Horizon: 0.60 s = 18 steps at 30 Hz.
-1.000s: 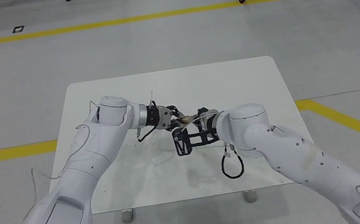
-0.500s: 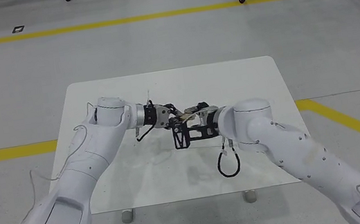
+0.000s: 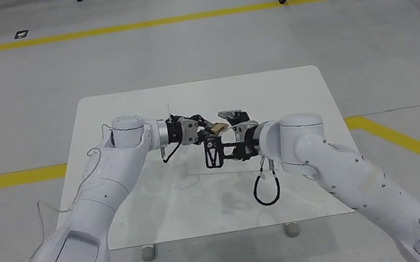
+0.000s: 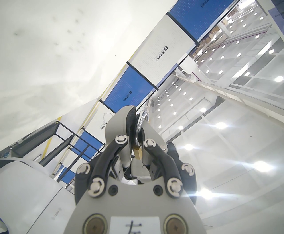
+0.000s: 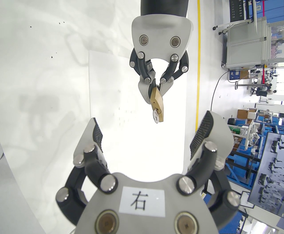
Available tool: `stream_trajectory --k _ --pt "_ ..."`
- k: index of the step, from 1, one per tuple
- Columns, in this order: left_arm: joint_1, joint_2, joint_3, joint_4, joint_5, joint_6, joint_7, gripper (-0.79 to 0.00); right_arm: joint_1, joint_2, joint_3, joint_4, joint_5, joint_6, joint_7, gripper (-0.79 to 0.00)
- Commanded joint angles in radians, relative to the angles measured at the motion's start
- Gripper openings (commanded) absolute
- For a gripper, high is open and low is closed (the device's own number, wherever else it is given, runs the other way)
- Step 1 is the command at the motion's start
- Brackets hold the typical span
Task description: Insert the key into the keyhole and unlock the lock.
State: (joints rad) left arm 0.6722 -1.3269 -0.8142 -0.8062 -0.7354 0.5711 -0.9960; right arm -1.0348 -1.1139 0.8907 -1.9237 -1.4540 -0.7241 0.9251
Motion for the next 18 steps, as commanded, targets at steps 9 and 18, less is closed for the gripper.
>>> stream_trajectory --k 9,18 --pt "0.064 0.006 -0.061 -0.055 0.008 -0.259 0.211 -0.785 -0.019 0.000 0.034 0.011 0.055 0.053 -0.105 0.000" --pt "0.191 0.030 -0.146 -0.179 0.033 -0.465 0.288 -0.785 -0.089 0.015 0.155 0.110 0.149 0.048 -0.468 -0.465"
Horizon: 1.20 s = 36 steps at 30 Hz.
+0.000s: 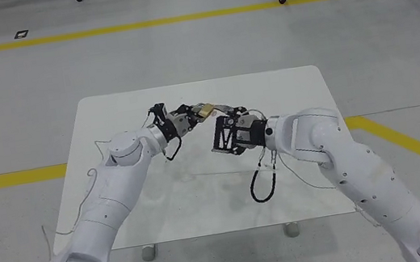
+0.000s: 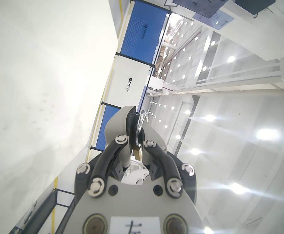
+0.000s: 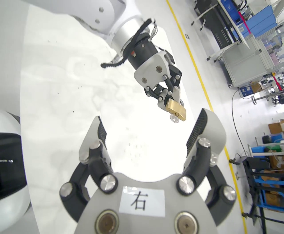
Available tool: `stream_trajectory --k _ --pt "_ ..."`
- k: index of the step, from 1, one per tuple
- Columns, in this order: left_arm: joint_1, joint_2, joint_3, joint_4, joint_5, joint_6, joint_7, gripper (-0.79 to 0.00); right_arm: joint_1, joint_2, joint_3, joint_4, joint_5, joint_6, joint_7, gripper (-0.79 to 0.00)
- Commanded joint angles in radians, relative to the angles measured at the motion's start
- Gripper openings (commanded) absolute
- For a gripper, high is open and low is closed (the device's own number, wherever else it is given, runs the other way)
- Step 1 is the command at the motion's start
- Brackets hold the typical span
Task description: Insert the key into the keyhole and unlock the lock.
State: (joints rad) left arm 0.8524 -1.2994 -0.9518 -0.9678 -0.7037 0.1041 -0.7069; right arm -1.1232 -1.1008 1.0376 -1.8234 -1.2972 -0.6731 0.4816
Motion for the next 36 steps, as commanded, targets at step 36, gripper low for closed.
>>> stream_trajectory --k 36 --pt "0.103 0.022 -0.078 -0.193 0.056 0.166 0.038 -0.785 0.036 -0.021 -0.150 0.031 -0.558 0.074 -0.104 -0.634"
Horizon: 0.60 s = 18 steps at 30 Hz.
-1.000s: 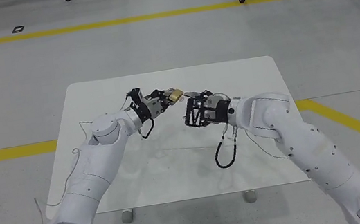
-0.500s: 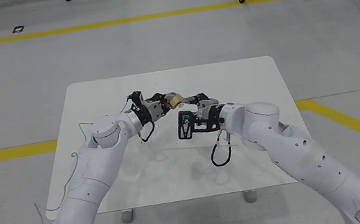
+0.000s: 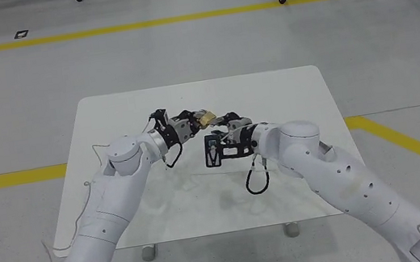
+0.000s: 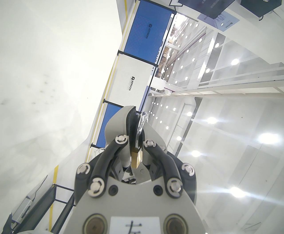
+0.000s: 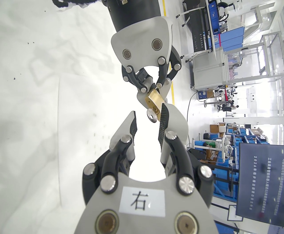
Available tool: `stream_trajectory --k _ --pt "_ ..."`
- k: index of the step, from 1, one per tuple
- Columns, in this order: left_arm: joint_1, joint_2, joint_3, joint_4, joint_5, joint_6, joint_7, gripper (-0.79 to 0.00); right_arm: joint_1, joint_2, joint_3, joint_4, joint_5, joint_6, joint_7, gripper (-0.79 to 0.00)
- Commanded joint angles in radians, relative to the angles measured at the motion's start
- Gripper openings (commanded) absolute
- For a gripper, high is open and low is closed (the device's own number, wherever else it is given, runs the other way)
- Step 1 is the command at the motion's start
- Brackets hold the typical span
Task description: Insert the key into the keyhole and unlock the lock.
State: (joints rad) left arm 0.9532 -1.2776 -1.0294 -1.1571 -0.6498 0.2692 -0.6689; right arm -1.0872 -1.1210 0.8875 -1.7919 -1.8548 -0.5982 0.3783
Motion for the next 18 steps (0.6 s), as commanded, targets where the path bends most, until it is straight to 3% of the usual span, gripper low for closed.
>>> stream_trajectory --k 1,4,10,18 --pt "0.004 0.001 -0.002 -0.006 0.004 0.002 0.001 -0.785 0.000 -0.002 0.000 0.000 0.000 -0.001 -0.001 -0.674" --pt "0.010 0.002 -0.008 -0.015 0.005 0.002 0.000 -0.785 0.000 -0.004 -0.003 0.002 -0.005 -0.002 0.001 -0.785" --pt "0.020 0.002 -0.013 -0.024 0.008 0.001 0.000 -0.785 -0.005 -0.010 0.002 0.014 0.017 0.008 0.000 -0.785" --pt "0.036 0.001 -0.028 -0.038 0.000 -0.028 0.025 -0.785 -0.037 -0.019 0.059 0.039 0.173 0.098 -0.011 -0.785"
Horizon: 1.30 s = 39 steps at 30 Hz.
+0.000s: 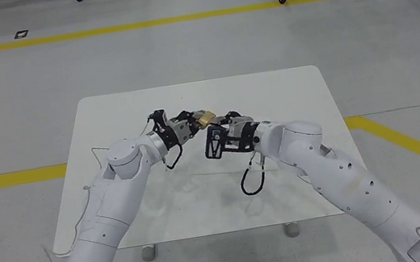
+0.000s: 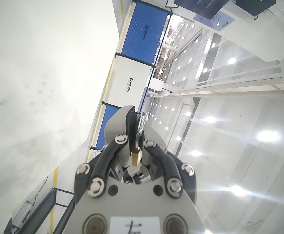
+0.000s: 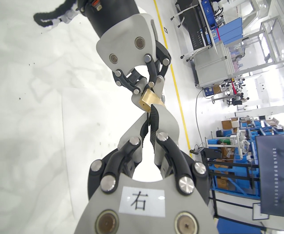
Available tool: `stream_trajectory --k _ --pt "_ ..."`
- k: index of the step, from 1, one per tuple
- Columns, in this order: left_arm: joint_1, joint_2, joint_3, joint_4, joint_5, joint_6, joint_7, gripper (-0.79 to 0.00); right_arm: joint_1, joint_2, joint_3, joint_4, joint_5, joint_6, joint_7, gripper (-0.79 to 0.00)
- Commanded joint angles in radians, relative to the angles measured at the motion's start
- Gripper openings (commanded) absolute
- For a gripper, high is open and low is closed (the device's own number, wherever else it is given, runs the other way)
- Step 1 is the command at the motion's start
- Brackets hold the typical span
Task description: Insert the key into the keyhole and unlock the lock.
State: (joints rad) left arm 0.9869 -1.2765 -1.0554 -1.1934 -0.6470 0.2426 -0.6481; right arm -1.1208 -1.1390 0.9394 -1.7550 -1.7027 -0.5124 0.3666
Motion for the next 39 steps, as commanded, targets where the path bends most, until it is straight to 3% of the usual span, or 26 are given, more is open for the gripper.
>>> stream_trajectory --k 1,8,25,26,27,28,35,39 --pt "0.004 0.000 -0.004 -0.005 -0.005 -0.004 0.005 -0.785 -0.009 -0.002 0.013 0.004 0.049 0.020 -0.007 -0.785" --pt "0.012 -0.001 -0.013 -0.013 -0.004 -0.021 0.018 -0.785 -0.023 -0.008 0.070 0.046 0.248 0.025 -0.030 -0.785" --pt "0.023 -0.006 -0.032 -0.011 -0.006 -0.054 0.050 -0.785 -0.014 -0.010 0.149 0.182 0.618 -0.134 -0.112 -0.785" --pt "0.024 -0.006 -0.032 -0.012 -0.005 -0.054 0.051 -0.785 -0.009 -0.008 0.152 0.192 0.622 -0.150 -0.103 -0.640" --pt "0.024 -0.006 -0.033 -0.014 -0.002 -0.054 0.053 -0.785 -0.003 -0.007 0.153 0.198 0.621 -0.163 -0.091 -0.286" --pt "0.025 -0.006 -0.032 -0.016 0.003 -0.053 0.054 -0.785 0.000 -0.007 0.154 0.202 0.623 -0.172 -0.085 0.000" --pt "0.026 -0.004 -0.024 -0.030 0.064 -0.042 0.070 -0.785 -0.032 0.013 0.259 0.198 0.674 -0.227 -0.148 0.000" --pt "0.007 0.002 0.029 -0.046 0.248 0.021 0.088 -0.785 -0.085 0.035 0.376 0.174 0.709 -0.265 -0.187 0.000"
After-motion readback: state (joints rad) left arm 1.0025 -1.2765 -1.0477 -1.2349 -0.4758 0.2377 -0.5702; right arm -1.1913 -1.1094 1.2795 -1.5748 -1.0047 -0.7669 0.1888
